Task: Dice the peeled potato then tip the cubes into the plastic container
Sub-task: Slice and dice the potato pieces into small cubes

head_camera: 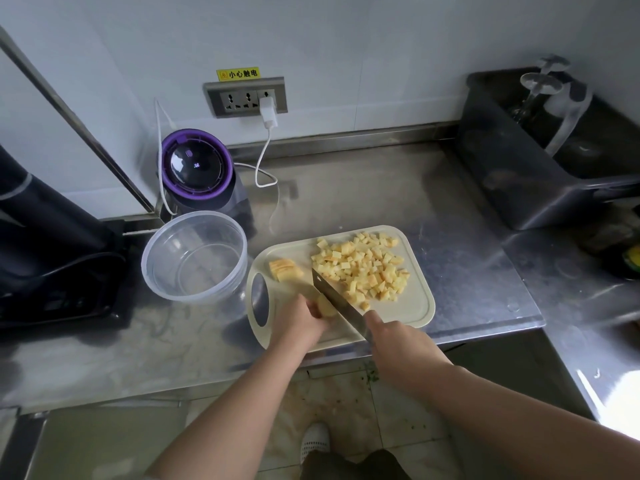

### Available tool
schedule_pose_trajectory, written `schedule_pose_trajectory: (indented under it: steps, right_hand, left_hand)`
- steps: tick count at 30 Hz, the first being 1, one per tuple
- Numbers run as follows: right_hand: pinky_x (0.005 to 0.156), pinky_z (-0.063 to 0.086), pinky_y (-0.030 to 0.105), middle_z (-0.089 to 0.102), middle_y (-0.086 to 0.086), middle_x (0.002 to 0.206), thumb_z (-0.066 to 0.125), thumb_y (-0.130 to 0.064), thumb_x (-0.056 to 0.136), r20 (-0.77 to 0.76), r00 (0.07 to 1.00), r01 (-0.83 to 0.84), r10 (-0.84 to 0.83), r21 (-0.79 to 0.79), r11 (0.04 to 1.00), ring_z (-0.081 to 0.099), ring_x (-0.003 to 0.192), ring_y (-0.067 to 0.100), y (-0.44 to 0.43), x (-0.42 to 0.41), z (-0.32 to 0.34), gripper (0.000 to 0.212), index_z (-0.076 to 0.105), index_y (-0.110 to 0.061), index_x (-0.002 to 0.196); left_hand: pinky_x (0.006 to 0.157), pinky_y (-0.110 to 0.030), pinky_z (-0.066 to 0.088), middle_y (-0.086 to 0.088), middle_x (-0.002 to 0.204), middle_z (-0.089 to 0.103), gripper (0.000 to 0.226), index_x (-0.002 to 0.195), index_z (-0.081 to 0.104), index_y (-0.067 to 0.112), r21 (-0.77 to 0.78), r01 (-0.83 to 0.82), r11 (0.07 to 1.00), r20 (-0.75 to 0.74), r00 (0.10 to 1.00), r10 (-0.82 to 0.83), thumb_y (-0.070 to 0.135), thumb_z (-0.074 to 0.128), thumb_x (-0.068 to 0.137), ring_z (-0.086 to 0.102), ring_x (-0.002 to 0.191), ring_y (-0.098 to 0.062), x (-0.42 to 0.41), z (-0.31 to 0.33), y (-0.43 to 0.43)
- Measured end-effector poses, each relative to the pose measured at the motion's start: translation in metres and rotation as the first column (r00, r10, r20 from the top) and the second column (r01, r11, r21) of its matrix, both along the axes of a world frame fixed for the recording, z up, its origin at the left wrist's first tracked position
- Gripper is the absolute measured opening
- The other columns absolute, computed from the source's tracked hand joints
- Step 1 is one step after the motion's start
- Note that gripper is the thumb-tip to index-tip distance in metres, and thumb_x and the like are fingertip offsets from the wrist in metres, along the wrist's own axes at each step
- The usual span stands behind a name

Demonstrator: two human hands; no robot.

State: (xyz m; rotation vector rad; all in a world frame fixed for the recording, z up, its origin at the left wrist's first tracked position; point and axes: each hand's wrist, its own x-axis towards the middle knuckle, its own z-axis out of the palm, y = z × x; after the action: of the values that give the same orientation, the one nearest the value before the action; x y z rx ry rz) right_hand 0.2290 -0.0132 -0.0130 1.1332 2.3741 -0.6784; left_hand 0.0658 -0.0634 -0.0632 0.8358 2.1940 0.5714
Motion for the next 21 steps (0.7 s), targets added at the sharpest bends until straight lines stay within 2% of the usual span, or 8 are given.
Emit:
schedule_pose_trajectory:
  steps: [2, 4, 10, 14, 16, 18, 21]
  right_hand:
    - [0.053, 0.047, 0.025, 0.058, 0.001, 0.083, 0.046, -0.006, 0.097, 0.004, 1.000, -0.020, 0.020, 0.010, 1.000, 0.059, 0.068, 0.013, 0.001, 0.001, 0.000, 0.040, 0.032, -0.023, 0.130]
    - [0.052, 0.044, 0.023, 0.056, 0.000, 0.081, 0.046, -0.006, 0.097, 0.003, 0.999, -0.043, 0.043, 0.012, 0.999, 0.058, 0.067, 0.012, 0.001, 0.002, 0.001, 0.040, 0.032, -0.024, 0.130]
    - [0.053, 0.044, 0.027, 0.053, 0.001, 0.079, 0.043, -0.004, 0.096, 0.023, 0.995, -0.094, 0.093, 0.027, 0.995, 0.056, 0.067, 0.016, 0.002, 0.001, 0.003, 0.044, 0.030, -0.024, 0.132]
    - [0.055, 0.047, 0.029, 0.054, 0.002, 0.078, 0.042, -0.004, 0.096, 0.005, 0.998, -0.064, 0.064, 0.035, 0.997, 0.057, 0.066, 0.016, 0.009, 0.000, 0.008, 0.042, 0.030, -0.023, 0.132]
    - [0.051, 0.044, 0.029, 0.054, 0.002, 0.075, 0.043, -0.004, 0.095, -0.025, 0.999, -0.043, 0.044, 0.057, 0.997, 0.056, 0.062, 0.017, 0.009, 0.000, 0.010, 0.042, 0.029, -0.021, 0.131]
    - [0.048, 0.040, 0.028, 0.052, 0.002, 0.073, 0.042, -0.001, 0.093, -0.022, 0.998, -0.059, 0.060, 0.060, 0.996, 0.052, 0.058, 0.016, 0.004, 0.000, 0.013, 0.046, 0.028, -0.020, 0.132]
    - [0.052, 0.044, 0.028, 0.052, 0.002, 0.076, 0.040, 0.000, 0.094, -0.017, 0.997, -0.079, 0.080, 0.036, 0.996, 0.052, 0.061, 0.015, -0.004, 0.000, 0.016, 0.049, 0.027, -0.021, 0.136]
  left_hand:
    - [0.075, -0.036, 0.057, 0.000, 0.080, 0.073, 0.013, 0.085, 0.067, 0.017, 0.013, -0.065, 0.998, 0.131, 0.989, 0.063, 0.030, 0.063, 0.088, 0.069, 0.076, -0.016, -0.005, -0.002, 0.000]
    - [0.080, -0.042, 0.058, -0.003, 0.075, 0.073, 0.017, 0.076, 0.064, 0.018, 0.018, -0.131, 0.991, 0.199, 0.972, 0.125, 0.022, 0.059, 0.091, 0.072, 0.072, -0.018, -0.007, -0.004, 0.000]
    - [0.080, -0.043, 0.058, -0.008, 0.075, 0.072, 0.020, 0.070, 0.061, 0.016, 0.025, -0.189, 0.982, 0.231, 0.956, 0.179, 0.011, 0.060, 0.089, 0.072, 0.069, -0.020, -0.005, -0.002, 0.004]
    - [0.080, -0.040, 0.059, -0.009, 0.073, 0.073, 0.016, 0.072, 0.065, 0.012, 0.029, -0.188, 0.982, 0.235, 0.956, 0.176, 0.012, 0.061, 0.087, 0.072, 0.069, -0.020, -0.006, -0.002, 0.002]
    - [0.079, -0.041, 0.059, -0.011, 0.073, 0.072, 0.016, 0.073, 0.066, 0.009, 0.025, -0.195, 0.980, 0.241, 0.953, 0.183, 0.012, 0.062, 0.087, 0.072, 0.070, -0.022, -0.006, -0.002, 0.002]
    - [0.081, -0.043, 0.058, -0.012, 0.074, 0.072, 0.017, 0.072, 0.066, 0.009, 0.020, -0.209, 0.978, 0.267, 0.944, 0.196, 0.012, 0.061, 0.088, 0.072, 0.070, -0.023, -0.006, -0.004, 0.002]
    - [0.082, -0.044, 0.058, -0.010, 0.073, 0.073, 0.017, 0.073, 0.066, 0.009, 0.019, -0.206, 0.978, 0.260, 0.946, 0.194, 0.012, 0.060, 0.089, 0.072, 0.070, -0.021, -0.005, -0.004, 0.003]
